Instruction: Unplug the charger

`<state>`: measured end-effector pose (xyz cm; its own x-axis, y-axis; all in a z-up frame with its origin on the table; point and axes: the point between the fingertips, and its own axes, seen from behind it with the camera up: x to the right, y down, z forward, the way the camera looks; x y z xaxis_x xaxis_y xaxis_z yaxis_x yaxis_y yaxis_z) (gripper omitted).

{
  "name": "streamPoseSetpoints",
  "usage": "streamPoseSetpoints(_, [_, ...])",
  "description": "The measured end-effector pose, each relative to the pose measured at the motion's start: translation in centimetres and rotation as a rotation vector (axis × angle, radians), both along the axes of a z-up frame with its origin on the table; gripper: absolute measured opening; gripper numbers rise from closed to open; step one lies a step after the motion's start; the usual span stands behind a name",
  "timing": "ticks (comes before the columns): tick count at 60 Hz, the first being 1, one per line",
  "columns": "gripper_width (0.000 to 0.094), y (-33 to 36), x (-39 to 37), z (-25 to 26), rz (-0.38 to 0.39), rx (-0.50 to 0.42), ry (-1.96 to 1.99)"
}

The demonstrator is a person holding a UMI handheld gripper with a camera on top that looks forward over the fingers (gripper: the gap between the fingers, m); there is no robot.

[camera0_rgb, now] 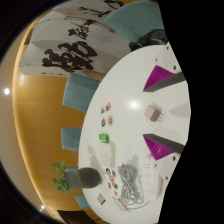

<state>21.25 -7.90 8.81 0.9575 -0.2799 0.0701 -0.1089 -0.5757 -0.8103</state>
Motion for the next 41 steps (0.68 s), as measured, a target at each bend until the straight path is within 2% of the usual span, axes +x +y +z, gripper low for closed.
streamPoseSetpoints(7, [0.0869,-4.3,-1.4,3.8,0.014,0.028,-0.016])
streamPoseSetpoints(16, [0.0869,-9.1,-3.0,6.3,0.021,0.036,-0.026])
streamPoseSetpoints(29, [0.0868,-13.6,-4.3,7.0,0.025,0.019,-0.031])
streamPoseSetpoints(41, [0.0870,-14.7,-4.4,7.0,0.018,0.019,-0.039])
